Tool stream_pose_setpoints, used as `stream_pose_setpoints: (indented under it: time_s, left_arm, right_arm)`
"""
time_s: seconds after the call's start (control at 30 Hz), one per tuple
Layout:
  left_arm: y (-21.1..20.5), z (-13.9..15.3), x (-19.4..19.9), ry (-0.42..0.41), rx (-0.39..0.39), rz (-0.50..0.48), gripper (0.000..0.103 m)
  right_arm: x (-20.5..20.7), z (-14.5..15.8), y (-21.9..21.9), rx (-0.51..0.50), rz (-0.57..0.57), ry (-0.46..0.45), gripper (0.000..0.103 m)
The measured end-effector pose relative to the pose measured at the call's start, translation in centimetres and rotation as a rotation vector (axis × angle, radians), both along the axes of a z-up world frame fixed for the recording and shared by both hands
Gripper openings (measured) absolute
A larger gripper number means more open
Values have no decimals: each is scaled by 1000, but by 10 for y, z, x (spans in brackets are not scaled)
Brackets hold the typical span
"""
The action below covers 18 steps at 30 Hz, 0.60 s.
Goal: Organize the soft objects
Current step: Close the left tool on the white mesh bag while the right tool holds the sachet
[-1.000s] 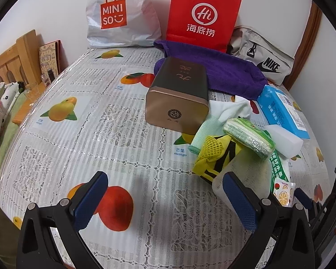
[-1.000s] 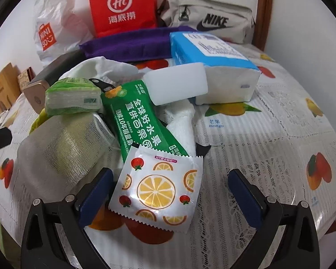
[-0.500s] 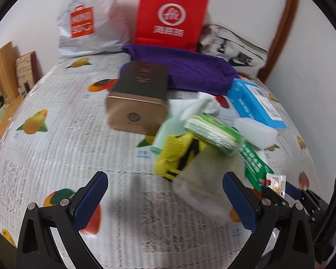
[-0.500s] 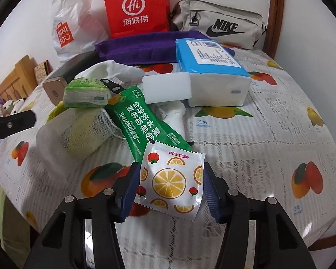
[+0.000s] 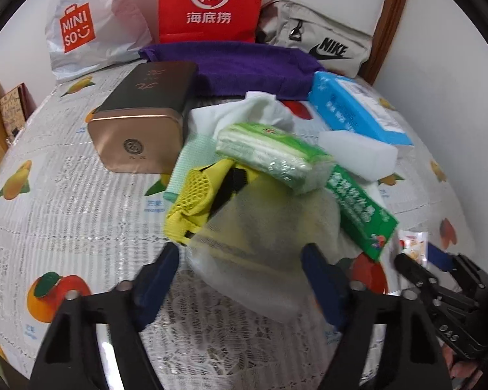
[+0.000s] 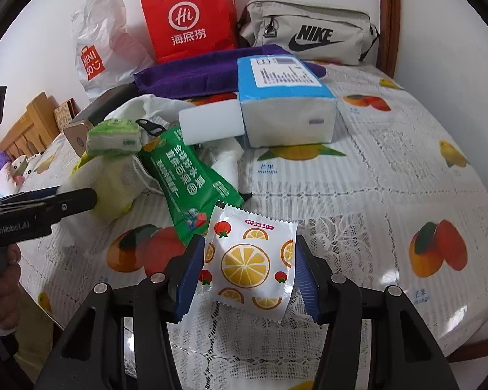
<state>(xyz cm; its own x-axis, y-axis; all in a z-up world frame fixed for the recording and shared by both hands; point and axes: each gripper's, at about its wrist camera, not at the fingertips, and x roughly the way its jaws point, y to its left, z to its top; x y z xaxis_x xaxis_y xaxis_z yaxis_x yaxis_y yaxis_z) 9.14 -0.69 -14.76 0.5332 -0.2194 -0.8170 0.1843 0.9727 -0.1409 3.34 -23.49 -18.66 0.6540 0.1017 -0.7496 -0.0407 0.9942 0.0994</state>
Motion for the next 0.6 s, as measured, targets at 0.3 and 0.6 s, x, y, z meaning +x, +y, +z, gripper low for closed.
stream_pose_setpoints:
  time_s: [0.3,0.6]
  left_arm:
    - [11,9,-11,-5,4,-14,12]
    - [33,26,-26,-53,28,28,9]
  right_arm:
    - [1,2,-11,28,-19,-19,54]
    - [-3,9,-25,18,-57,-41,54]
